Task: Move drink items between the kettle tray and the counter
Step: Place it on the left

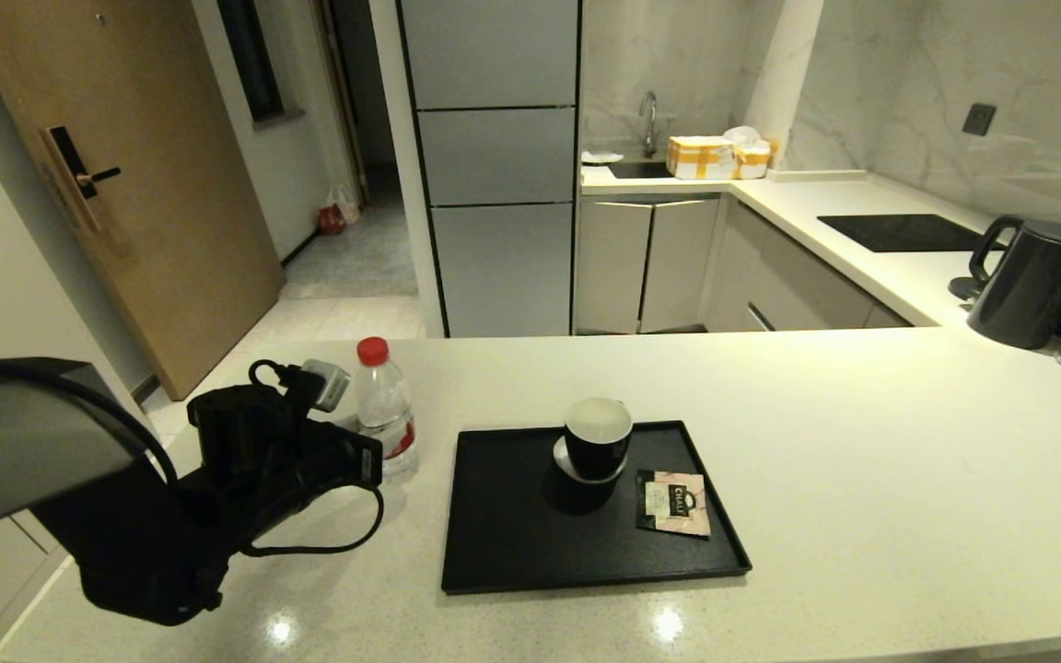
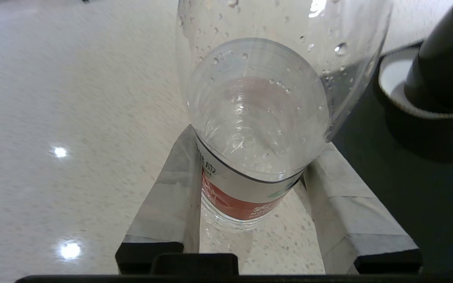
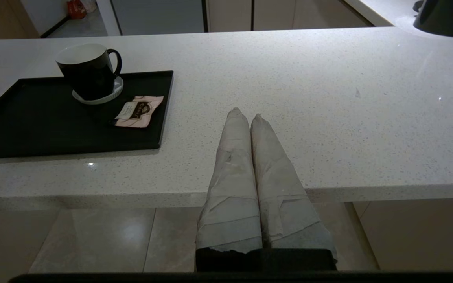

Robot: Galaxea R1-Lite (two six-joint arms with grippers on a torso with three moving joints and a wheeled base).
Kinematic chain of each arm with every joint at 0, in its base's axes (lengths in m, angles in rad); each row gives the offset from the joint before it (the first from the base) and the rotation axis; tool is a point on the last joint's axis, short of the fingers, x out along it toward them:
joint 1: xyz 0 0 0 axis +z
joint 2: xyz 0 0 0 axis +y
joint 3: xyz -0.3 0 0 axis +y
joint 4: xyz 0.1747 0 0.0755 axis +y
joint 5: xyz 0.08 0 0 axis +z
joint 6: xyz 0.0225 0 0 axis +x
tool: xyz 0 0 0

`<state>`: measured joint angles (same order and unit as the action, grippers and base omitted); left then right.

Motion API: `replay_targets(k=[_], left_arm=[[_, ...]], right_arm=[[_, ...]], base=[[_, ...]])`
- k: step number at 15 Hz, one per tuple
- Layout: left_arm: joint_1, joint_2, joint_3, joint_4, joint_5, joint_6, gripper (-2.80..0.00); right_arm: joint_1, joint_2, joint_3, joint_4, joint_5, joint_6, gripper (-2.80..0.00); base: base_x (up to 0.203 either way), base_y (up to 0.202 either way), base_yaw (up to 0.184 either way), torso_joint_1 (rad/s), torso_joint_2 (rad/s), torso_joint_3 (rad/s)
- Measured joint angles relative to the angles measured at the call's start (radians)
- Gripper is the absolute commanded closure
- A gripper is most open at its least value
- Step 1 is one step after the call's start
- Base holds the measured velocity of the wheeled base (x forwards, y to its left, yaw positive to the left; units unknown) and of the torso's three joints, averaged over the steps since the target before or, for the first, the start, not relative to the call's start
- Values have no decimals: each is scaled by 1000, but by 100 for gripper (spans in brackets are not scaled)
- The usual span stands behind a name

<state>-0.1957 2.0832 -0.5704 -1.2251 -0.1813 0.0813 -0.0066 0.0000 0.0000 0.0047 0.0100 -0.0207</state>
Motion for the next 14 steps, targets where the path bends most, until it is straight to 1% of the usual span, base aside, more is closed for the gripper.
replay_targets(k=[8,11,14], left_arm=[[20,88,-6,-19,-3,3,0],[22,98,24,-61,-3,3,0],[23,105,33,-66,-3,4,0]], right_arm=[[0,0,0,0,0,0,0],[0,0,0,0,0,0,0],[1,0,0,0,0,0,0]], base=[[0,0,0,0,0,0],[0,0,0,0,0,0],[0,0,0,0,0,0]])
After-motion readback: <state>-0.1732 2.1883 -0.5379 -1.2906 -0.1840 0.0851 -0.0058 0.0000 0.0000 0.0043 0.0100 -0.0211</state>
